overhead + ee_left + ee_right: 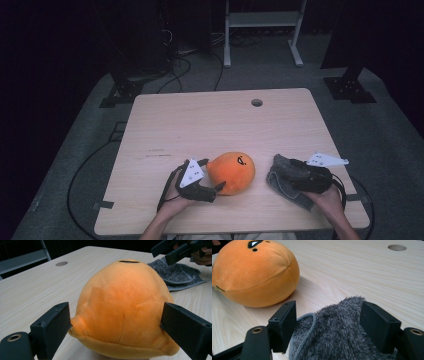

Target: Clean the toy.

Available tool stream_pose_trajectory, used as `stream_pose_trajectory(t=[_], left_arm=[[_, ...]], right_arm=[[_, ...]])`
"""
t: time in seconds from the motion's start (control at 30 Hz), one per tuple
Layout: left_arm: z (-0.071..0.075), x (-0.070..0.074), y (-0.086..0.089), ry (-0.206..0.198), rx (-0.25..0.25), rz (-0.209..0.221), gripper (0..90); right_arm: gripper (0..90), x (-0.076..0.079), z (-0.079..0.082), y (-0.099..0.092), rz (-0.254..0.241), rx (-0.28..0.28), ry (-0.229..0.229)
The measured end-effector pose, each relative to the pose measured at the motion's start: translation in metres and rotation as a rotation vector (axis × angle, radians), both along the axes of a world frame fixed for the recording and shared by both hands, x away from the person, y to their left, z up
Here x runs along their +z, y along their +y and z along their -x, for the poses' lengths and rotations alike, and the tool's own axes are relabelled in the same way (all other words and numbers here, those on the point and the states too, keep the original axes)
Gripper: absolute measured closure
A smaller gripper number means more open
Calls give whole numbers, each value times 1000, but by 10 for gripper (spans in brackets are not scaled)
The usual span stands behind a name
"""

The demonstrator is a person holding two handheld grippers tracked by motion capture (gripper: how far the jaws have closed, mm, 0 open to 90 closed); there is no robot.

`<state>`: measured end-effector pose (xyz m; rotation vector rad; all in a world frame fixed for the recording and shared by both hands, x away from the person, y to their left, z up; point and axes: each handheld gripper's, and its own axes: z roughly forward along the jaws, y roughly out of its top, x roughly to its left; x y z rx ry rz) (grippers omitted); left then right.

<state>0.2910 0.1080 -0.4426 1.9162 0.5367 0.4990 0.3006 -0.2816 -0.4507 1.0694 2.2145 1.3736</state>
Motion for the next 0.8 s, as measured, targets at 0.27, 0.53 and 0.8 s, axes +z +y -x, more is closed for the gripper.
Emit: stream_pose_trajectory(t=[0.27,0.53,0.8], left_arm=[[1,0,-1,4,-11,-2,88],[1,-2,-7,-3,-66,-46,172],[-3,-6,-7,25,-64,-56,211]], right_arm=[[283,3,-3,-5,23,-8,-18],[347,6,-6,-9,28,-16,-16],[483,3,-18,4,109,15,37]])
